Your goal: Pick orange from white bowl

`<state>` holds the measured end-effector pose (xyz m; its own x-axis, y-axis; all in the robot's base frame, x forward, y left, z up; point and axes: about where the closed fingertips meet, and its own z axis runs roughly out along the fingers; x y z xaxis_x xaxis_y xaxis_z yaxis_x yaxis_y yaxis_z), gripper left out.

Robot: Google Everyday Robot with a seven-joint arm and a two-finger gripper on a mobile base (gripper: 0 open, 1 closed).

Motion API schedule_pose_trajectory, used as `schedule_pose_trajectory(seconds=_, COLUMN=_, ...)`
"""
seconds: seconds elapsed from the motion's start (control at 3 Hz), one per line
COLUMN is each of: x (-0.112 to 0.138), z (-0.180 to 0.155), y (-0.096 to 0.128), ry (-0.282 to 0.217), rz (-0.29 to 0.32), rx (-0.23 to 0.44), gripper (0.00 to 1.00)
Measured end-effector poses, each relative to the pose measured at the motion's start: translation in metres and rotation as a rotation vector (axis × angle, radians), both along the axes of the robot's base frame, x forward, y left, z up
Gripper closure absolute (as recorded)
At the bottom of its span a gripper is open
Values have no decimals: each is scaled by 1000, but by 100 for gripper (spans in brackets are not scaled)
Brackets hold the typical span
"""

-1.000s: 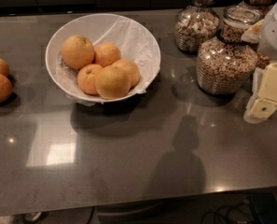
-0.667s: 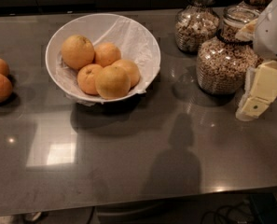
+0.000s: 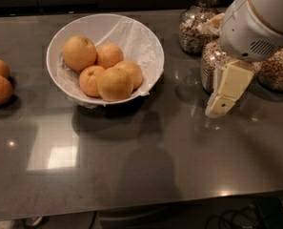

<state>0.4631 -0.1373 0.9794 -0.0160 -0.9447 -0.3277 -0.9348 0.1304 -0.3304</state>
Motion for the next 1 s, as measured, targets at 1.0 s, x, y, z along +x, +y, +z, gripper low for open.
schedule_pose_trajectory(seconds=1.0, x=32, z=-7, y=74, ry=-26, rz=101, rx=167, gripper=0)
